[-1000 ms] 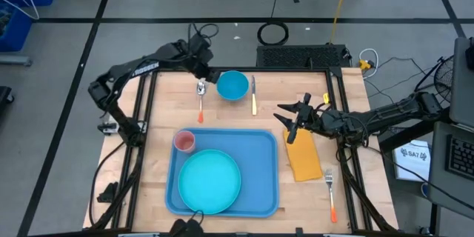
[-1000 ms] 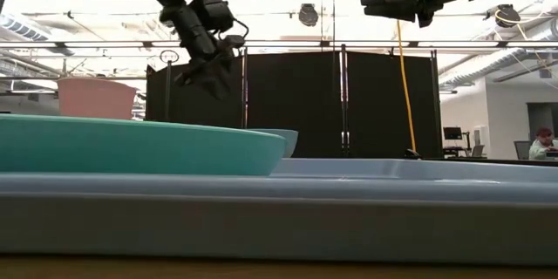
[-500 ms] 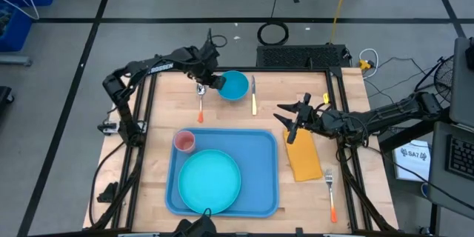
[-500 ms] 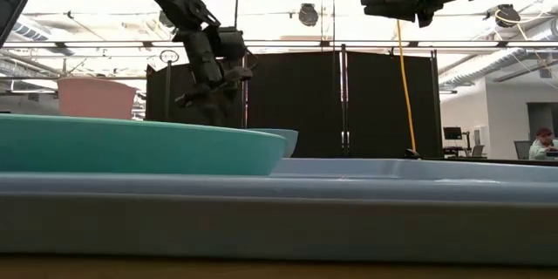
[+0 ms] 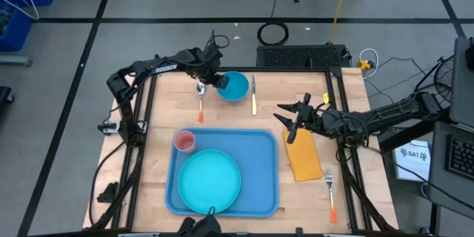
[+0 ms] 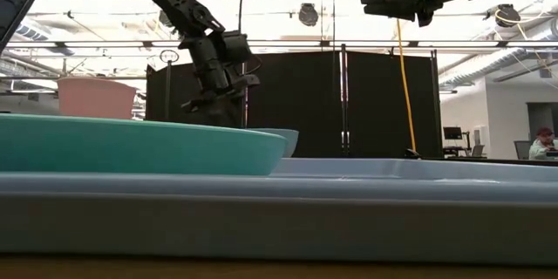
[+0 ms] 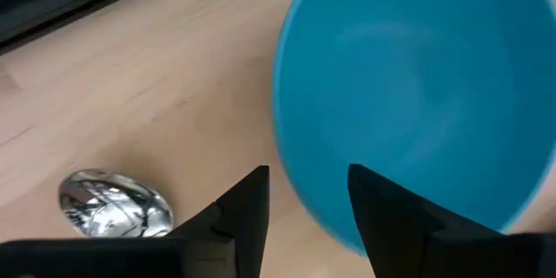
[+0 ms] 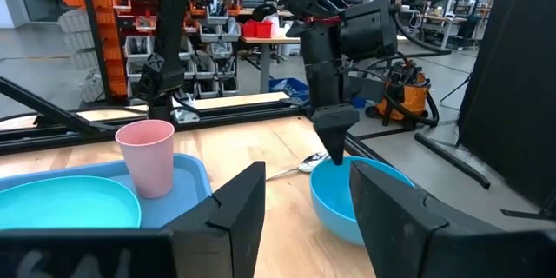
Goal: Set up tray
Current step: Put the blue bowl on top of the light blue plate
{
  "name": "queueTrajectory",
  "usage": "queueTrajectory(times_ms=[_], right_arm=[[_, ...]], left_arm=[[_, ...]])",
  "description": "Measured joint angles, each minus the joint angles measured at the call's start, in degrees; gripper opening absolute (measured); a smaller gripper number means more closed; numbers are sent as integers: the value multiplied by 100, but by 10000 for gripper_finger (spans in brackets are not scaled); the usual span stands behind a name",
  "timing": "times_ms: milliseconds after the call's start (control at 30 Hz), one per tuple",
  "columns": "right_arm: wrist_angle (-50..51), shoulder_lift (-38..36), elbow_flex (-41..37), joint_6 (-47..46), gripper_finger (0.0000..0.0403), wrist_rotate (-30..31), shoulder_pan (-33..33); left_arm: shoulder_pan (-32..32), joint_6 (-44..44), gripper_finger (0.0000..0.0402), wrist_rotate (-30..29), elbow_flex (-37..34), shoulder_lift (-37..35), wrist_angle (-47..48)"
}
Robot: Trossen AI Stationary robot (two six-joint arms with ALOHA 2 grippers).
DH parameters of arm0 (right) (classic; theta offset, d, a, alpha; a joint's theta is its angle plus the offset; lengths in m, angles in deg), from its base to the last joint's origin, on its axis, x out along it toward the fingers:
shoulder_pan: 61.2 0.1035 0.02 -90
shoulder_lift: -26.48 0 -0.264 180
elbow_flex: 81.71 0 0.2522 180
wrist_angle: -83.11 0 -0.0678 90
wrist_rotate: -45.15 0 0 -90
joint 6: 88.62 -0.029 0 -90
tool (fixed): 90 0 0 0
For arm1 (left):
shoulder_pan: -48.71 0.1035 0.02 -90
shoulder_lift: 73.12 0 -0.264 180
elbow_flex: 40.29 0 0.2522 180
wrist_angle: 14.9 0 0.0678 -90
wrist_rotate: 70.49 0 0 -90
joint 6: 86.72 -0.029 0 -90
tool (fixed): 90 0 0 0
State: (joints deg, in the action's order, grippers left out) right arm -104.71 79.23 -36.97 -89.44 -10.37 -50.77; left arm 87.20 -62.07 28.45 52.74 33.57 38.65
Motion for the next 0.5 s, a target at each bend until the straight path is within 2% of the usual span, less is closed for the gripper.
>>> queueTrajectory(times_ms=[500], right_arm=[[2, 0, 0, 0, 157, -2, 1]], left_arm=[[-12, 207, 157, 110, -4, 315, -6]])
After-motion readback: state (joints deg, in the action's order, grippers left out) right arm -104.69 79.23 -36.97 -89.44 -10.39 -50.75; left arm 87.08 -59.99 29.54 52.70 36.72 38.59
